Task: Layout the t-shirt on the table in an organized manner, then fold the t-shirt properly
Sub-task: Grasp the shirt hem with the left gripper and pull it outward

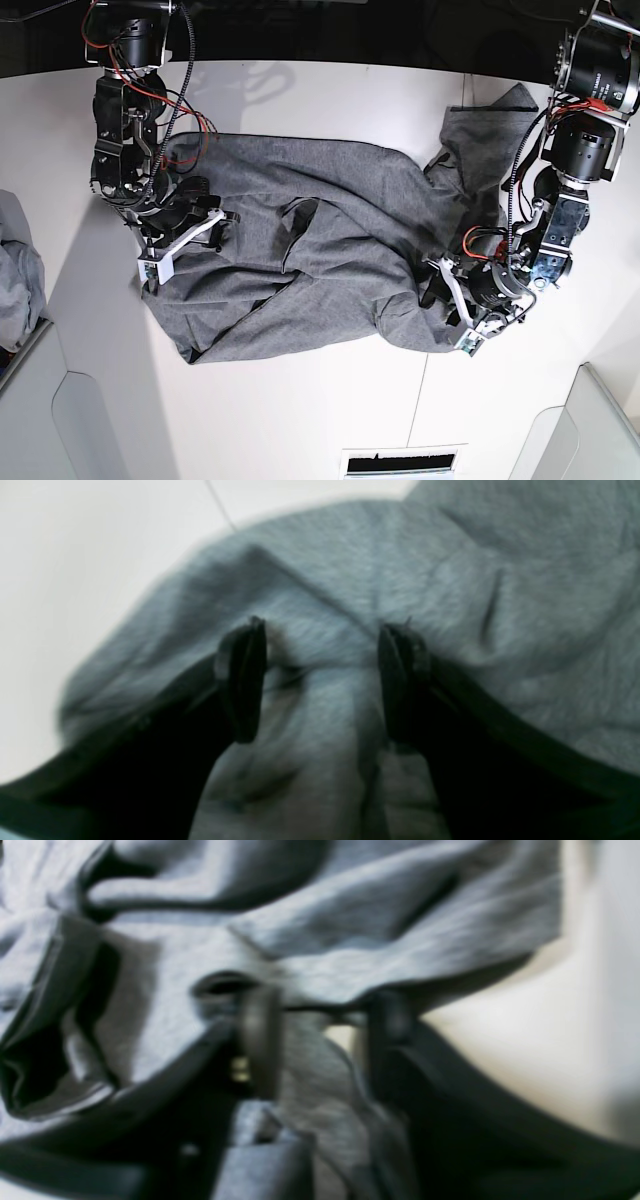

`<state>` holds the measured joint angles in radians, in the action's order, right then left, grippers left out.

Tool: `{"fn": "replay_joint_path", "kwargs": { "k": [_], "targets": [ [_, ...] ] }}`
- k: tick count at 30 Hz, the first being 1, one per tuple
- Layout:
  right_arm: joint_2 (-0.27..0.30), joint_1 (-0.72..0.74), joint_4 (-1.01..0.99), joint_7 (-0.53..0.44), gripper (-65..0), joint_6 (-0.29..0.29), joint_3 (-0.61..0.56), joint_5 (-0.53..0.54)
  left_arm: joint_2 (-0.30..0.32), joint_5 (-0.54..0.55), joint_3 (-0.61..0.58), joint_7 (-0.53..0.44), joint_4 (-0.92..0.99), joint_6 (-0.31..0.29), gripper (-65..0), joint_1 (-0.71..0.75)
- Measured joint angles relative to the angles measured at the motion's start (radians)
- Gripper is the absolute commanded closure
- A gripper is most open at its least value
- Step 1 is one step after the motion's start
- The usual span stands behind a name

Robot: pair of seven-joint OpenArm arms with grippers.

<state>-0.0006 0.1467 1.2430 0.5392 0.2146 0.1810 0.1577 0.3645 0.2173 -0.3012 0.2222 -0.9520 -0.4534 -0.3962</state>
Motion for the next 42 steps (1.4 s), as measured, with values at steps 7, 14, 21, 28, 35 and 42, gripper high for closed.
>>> {"fn": "replay_joint_path", "kwargs": {
  "k": [7,14,21,28,35,42],
  "targets": [
    [-0.002,-0.004,0.000,-0.003,-16.9,0.000,0.000,-0.002,-0.057,0.131,0.000,0.042,0.008,0.021,-37.6,-0.007],
    [-0.002,-0.014,0.000,-0.017,-16.9,0.004,0.000,-0.042,-0.054,0.251,0.002,0.198,0.007,-0.010,-37.6,-0.050],
    [-0.002,-0.013,0.001,-0.017,-16.9,0.006,0.000,-0.042,-0.054,0.422,0.002,0.314,-0.032,-0.095,-37.6,-0.083],
    [-0.002,-0.016,0.001,-0.020,-16.9,0.006,0.000,-0.042,-0.085,0.253,0.006,0.297,-0.049,-0.085,-37.6,-0.063],
    [-0.002,-0.017,0.001,-0.017,-2.2,0.006,0.000,-0.045,-0.122,0.074,0.002,0.166,-0.048,0.095,-11.9,0.007],
    [0.001,-0.016,0.014,0.015,0.0,0.014,0.000,-0.143,-0.106,0.053,0.001,0.160,-0.048,0.203,0.0,-0.069]
  ]
}}
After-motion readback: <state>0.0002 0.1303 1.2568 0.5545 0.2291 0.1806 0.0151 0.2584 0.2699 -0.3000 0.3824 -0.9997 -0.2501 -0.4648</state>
